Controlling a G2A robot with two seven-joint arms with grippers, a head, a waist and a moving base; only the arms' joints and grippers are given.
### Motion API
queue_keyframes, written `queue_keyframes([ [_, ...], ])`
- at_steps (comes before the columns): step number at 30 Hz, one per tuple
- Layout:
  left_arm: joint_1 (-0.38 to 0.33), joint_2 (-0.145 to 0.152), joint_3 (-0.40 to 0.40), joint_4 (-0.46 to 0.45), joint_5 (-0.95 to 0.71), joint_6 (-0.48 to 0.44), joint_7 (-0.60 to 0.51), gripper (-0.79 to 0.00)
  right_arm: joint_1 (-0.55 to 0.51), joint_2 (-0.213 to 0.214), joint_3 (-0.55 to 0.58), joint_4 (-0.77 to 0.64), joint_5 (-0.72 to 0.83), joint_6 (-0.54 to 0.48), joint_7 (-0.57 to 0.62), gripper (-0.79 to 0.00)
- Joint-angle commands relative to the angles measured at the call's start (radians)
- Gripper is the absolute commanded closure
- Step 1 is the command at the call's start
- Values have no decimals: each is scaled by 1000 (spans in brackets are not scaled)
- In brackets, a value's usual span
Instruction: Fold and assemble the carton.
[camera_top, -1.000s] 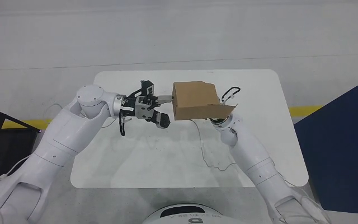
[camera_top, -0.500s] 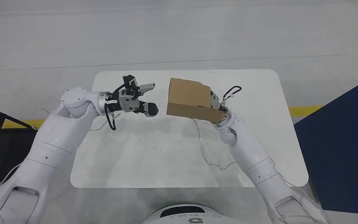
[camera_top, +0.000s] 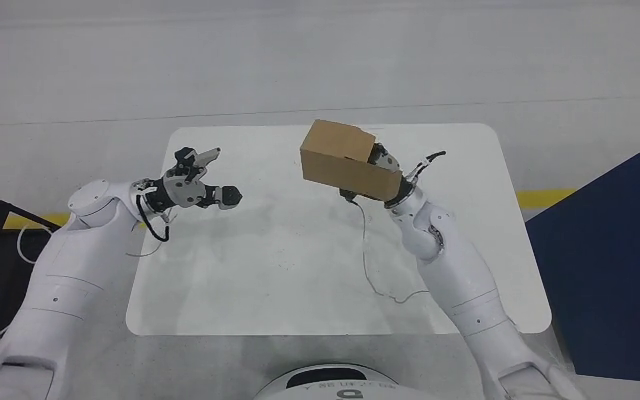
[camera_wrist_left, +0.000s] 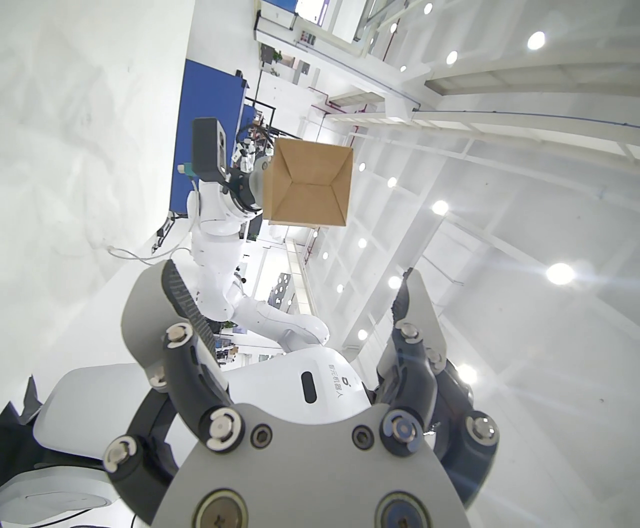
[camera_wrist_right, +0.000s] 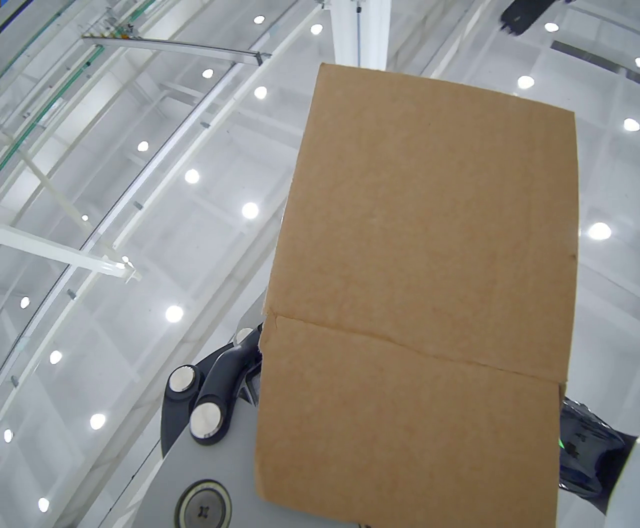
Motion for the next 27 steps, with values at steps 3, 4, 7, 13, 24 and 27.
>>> queue_keyframes([
  [3,-1,0,1,0,2,0,0,-785,0,0,0,12,-6,1,2,0],
  [4,-1,0,1,0,2,0,0,-785,0,0,0,12,-6,1,2,0],
  [7,-1,0,1,0,2,0,0,-785,0,0,0,12,-6,1,2,0],
  [13,-1,0,1,0,2,0,0,-785,18,2,11,-29,-25,-105,-238,0],
  [24,-1,0,1,0,2,0,0,-785,31,29,58,-264,66,-242,-1128,0],
  [27,-1,0,1,0,2,0,0,-785,44,30,44,-288,28,-328,-1261,0],
])
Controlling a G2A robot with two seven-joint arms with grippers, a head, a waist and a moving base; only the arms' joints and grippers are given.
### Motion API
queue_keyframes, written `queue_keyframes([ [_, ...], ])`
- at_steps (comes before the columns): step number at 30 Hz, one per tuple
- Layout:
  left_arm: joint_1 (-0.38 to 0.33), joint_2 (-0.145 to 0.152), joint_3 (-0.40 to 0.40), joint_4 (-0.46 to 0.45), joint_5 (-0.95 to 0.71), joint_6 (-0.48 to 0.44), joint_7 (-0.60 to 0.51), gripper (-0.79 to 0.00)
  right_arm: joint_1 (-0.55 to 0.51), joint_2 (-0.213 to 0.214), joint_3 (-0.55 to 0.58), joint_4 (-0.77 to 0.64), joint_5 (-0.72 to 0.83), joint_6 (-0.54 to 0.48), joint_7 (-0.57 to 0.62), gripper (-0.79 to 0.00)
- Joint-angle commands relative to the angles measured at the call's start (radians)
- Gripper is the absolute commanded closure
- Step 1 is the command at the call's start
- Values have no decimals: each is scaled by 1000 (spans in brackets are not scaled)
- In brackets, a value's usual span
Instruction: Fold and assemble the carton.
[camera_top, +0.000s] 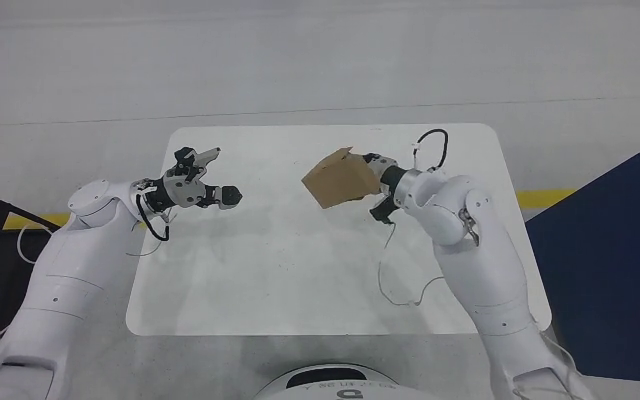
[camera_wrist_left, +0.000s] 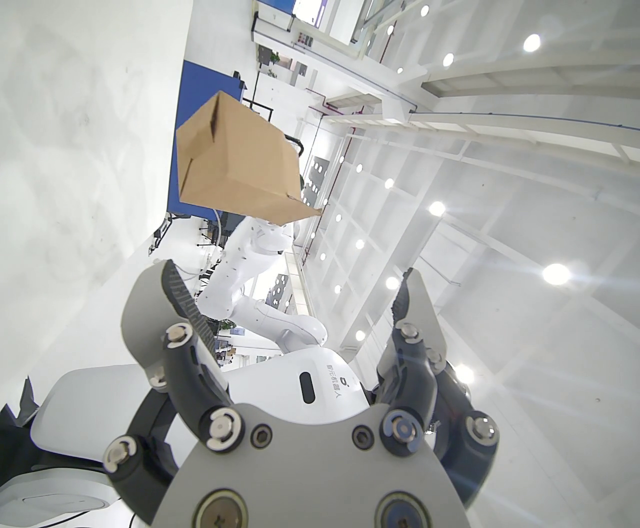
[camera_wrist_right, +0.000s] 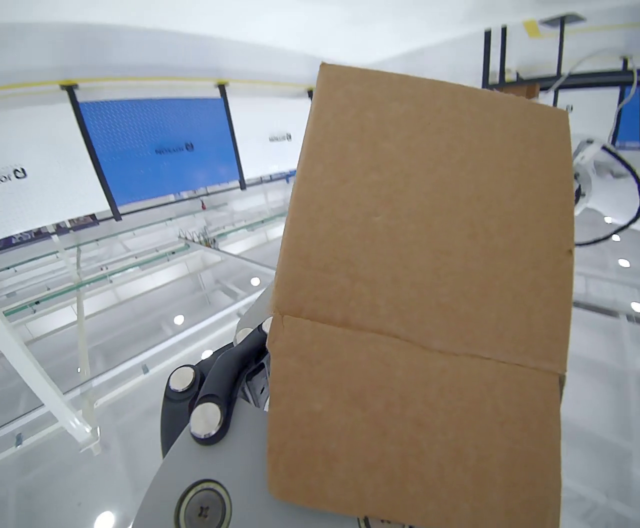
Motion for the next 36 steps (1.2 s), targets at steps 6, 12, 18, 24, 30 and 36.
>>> queue_keyframes([
  [6,0,0,0,0,0,0,0,-785,35,-8,-44,14,-50,-193,-207,-151],
  [12,0,0,0,0,0,0,0,-785,55,-16,-45,29,3,-295,-276,-483],
  [18,0,0,0,0,0,0,0,-785,41,-16,-10,-1,64,-309,-262,-440],
  [24,0,0,0,0,0,0,0,-785,28,-16,41,5,173,-292,-198,-480],
  [30,0,0,0,0,0,0,0,-785,22,-14,91,47,274,-238,-101,-785],
  [36,0,0,0,0,0,0,0,-785,21,-14,100,49,290,-234,-77,-785],
])
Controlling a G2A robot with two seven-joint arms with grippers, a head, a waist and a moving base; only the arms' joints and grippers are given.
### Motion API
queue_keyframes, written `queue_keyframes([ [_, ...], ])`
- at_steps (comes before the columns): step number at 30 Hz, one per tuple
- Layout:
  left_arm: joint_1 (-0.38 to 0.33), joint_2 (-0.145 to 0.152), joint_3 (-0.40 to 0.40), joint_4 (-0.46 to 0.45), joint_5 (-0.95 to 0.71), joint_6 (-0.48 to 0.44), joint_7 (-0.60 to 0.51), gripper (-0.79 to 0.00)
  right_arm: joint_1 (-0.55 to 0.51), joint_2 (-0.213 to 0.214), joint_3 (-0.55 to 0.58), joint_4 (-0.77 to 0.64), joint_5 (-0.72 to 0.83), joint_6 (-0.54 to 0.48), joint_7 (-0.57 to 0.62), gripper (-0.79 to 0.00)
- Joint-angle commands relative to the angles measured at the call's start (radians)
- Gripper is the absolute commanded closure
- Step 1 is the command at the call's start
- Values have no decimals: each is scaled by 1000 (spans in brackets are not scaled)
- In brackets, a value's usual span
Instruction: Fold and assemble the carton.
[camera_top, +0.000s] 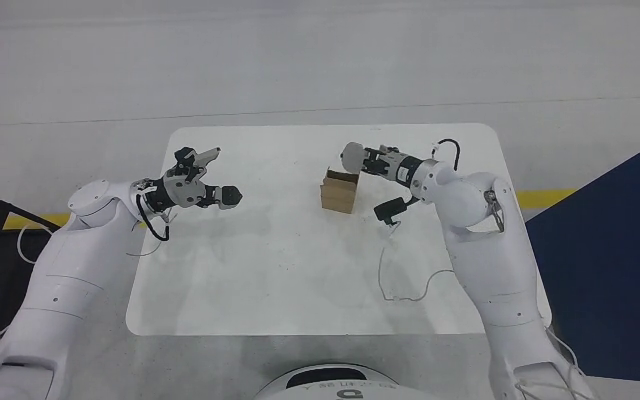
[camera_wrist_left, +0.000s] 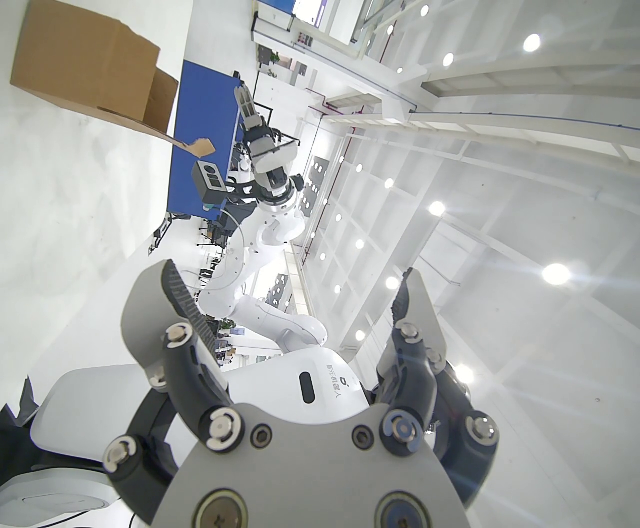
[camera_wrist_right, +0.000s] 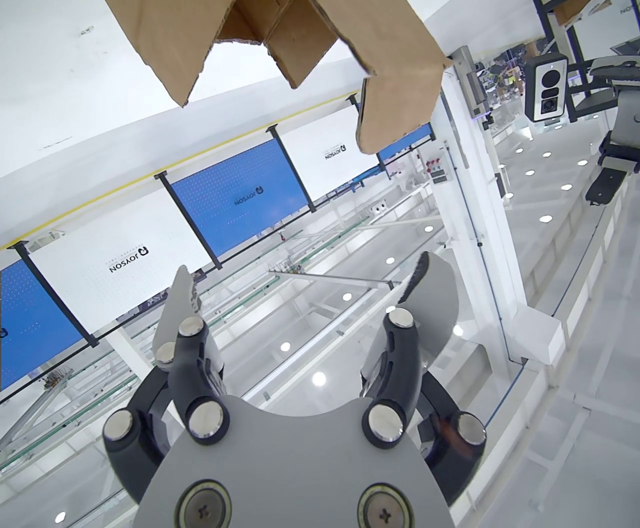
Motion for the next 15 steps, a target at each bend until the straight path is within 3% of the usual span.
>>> queue_keyframes([
  [1,0,0,0,0,0,0,0,-785,0,0,0,0,-1,0,-1,-785],
  [5,0,0,0,0,0,0,0,-785,0,0,0,0,-1,0,-1,-785],
  [10,0,0,0,0,0,0,0,-785,17,-20,125,94,671,-69,-53,-785],
  [13,0,0,0,0,0,0,0,-785,43,-72,200,135,671,-161,-155,-785],
  [15,0,0,0,0,0,0,0,-785,43,-72,200,135,671,-161,-155,-785],
])
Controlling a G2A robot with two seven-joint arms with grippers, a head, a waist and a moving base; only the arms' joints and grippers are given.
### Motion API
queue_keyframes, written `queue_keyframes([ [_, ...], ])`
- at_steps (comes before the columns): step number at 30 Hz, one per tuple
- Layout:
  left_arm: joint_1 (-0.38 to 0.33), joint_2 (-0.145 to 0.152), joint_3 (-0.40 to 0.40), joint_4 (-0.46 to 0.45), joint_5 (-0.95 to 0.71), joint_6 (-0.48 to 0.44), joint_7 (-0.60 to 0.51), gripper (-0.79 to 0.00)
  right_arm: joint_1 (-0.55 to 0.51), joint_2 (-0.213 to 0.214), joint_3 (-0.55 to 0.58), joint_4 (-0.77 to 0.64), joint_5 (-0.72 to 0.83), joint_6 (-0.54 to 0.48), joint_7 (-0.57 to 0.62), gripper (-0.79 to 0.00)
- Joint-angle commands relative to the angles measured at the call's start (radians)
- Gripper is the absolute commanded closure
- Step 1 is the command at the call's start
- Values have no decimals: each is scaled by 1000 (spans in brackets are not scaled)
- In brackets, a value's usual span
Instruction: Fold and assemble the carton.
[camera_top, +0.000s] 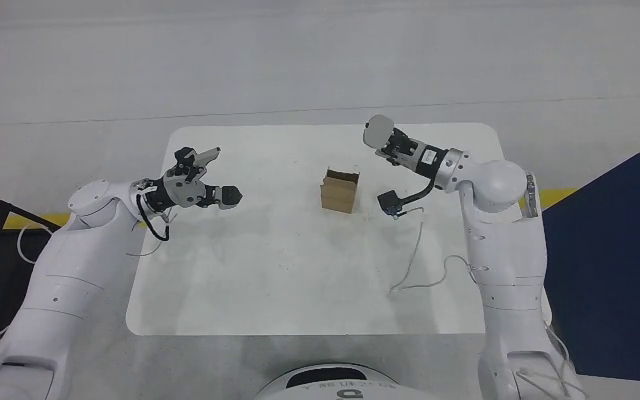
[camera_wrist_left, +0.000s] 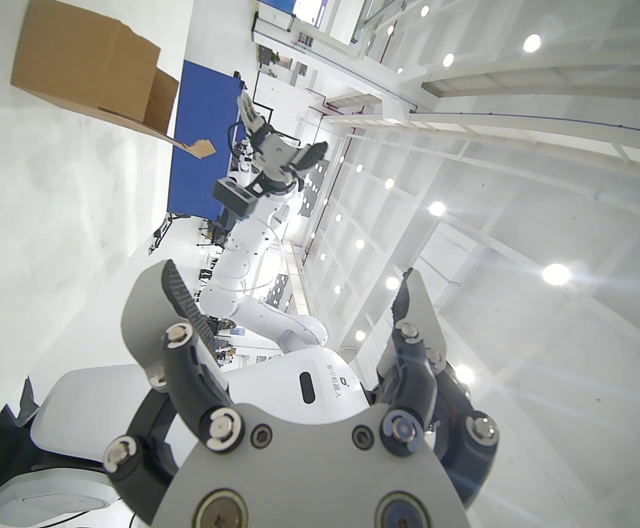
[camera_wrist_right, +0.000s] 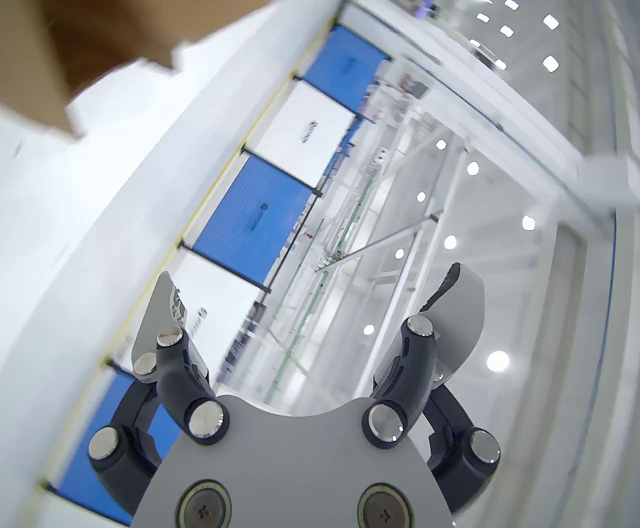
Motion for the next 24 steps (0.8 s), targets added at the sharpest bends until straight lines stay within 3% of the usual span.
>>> queue_keyframes([
  [1,0,0,0,0,0,0,0,-785,-2,10,-19,-2,41,3,46,-785],
  [24,0,0,0,0,0,0,0,-785,-8,8,-22,8,41,-13,42,-785],
])
